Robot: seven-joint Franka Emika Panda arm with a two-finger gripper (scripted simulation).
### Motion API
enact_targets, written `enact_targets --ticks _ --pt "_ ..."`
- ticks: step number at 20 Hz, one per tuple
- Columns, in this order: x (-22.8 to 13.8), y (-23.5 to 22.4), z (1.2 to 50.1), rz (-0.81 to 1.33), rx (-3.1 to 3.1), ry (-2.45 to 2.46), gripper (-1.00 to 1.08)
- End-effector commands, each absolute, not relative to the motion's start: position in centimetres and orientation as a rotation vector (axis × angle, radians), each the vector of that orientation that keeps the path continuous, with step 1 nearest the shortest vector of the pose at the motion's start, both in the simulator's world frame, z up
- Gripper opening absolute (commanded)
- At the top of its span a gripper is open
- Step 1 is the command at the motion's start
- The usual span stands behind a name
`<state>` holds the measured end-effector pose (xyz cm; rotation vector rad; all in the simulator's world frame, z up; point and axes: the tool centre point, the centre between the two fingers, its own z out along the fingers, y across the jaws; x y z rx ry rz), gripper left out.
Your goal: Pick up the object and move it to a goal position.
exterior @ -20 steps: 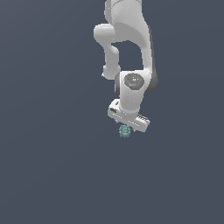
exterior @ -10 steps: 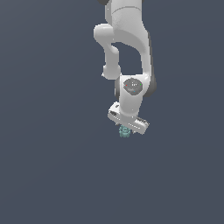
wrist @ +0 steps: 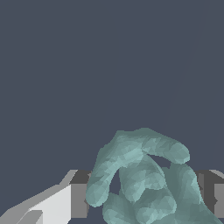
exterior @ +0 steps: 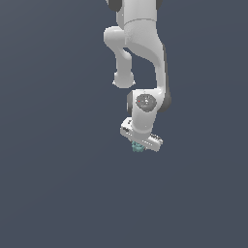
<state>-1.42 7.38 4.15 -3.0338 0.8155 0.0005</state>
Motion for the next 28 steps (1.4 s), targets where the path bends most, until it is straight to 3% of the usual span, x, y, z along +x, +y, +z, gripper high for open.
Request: enact_targets --ticks 1,16,28 --pt "-1.4 7.3 4.1 0.0 -3.034 0.816 -1.0" --pt "-1.9 6.6 5.1 -0.001 -3.033 0.816 -1.0" --pt "-5.1 1.4 11.0 0.0 -3.032 0.816 -1.0"
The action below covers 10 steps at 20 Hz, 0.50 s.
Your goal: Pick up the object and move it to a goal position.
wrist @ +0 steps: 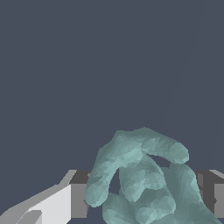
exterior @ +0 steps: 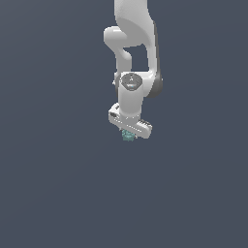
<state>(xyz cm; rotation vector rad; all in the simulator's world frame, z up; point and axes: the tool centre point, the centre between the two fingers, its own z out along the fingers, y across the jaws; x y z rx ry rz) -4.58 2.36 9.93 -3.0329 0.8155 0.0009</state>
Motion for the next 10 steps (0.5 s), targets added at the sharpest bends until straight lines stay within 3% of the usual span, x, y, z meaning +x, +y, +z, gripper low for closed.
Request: enact_targets --ticks 1,10 --pt "-5.5 0.8 11.7 0.0 -3.032 0.816 -1.0" --pt "-9.3 -5.3 18.9 0.001 -3.031 0.816 -1.0"
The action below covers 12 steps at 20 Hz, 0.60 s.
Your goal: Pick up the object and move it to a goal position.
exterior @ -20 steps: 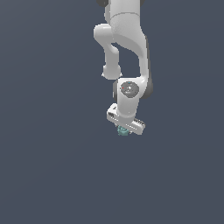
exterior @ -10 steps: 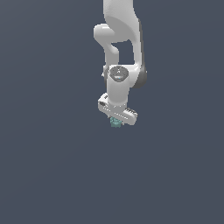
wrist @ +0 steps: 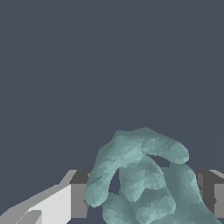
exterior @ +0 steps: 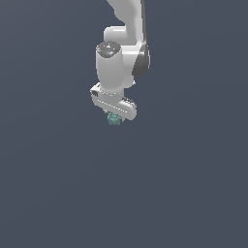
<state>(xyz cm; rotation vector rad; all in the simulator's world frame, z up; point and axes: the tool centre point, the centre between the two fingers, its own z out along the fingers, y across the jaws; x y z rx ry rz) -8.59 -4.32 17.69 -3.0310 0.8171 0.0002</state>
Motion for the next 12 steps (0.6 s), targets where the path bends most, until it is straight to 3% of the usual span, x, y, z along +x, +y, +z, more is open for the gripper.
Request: enact_targets --ticks 1,12 --pt "-9.6 -6.0 19.6 0.001 -3.031 0.816 -1.0" --pt "-12.3 -11.0 25.5 0.001 -3.032 0.817 -1.0"
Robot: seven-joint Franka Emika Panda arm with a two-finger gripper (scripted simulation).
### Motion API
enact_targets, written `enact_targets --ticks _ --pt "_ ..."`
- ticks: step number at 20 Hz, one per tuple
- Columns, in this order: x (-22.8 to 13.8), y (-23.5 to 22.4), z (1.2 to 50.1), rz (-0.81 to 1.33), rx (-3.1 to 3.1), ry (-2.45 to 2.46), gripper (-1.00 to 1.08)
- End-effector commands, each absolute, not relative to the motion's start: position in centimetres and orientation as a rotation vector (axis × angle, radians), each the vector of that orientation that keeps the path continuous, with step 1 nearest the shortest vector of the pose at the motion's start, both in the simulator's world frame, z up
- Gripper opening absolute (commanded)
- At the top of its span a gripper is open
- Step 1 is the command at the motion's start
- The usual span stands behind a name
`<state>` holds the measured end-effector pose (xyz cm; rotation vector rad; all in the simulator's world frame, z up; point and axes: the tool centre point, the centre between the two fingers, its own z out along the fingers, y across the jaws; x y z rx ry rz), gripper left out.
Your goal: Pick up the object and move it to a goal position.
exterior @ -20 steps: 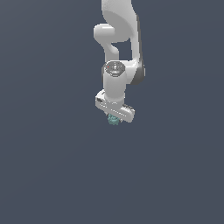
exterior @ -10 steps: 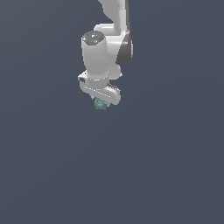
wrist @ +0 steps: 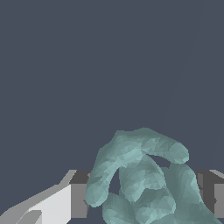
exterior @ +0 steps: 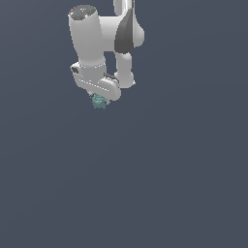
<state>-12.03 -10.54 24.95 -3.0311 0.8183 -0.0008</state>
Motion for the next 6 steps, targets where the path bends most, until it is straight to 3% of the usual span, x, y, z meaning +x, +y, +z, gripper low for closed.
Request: enact_targets --ticks 1,6 --pt "-12.42 -11.27 25.81 0.001 -3.032 0.817 -1.0" --pt "-12.62 -11.81 26.45 0.0 -3.033 0.817 -1.0"
